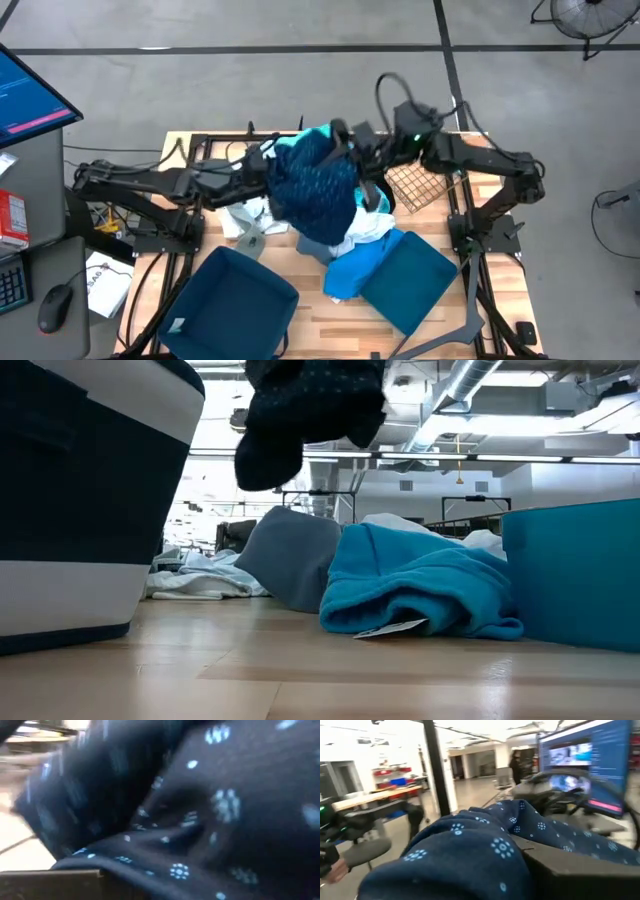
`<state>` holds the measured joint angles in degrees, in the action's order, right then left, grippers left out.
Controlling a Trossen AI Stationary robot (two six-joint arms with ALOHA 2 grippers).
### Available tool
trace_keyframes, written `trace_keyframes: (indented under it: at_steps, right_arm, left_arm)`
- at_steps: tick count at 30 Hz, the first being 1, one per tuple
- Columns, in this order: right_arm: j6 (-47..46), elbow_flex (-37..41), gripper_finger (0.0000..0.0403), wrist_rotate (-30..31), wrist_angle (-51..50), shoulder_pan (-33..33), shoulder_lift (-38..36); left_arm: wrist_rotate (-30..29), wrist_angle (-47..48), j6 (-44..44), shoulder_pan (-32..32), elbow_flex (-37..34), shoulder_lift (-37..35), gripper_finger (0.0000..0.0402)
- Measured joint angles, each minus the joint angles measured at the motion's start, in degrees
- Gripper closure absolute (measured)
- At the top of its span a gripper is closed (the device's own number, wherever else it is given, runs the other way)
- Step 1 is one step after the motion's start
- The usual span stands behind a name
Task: Pick & Place Cloths
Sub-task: Put the blue shirt into the laundry organizer
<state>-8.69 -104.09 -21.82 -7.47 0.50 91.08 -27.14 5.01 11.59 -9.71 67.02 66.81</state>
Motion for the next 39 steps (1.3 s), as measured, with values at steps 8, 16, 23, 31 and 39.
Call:
trace_keyframes:
  at_steps: [8,16,23,31,39]
  right_arm:
    - [-3.67,-0.02,0.0403,-4.1,14.62,-3.35,7.38]
    - [-10.49,-7.45,0.0403,-9.18,23.03,-4.97,18.41]
    - [-10.74,-21.5,0.0403,-13.04,21.48,-7.32,30.74]
    - [-10.64,-29.95,0.0403,-18.29,20.89,-9.18,38.98]
    - [-4.28,-30.21,0.0403,-19.99,20.54,-10.24,41.54]
  left_arm:
    - [15.5,2.81,10.15,-7.0,0.04,-7.51,0.0264]
    - [15.59,6.0,17.48,-14.61,0.04,-12.63,0.0322]
    - [17.21,12.38,29.37,-20.08,0.07,-13.71,0.0391]
    - [14.42,16.93,44.67,-30.17,0.07,-13.52,0.04]
    - [11.8,17.65,53.72,-38.46,0.07,-11.52,0.04]
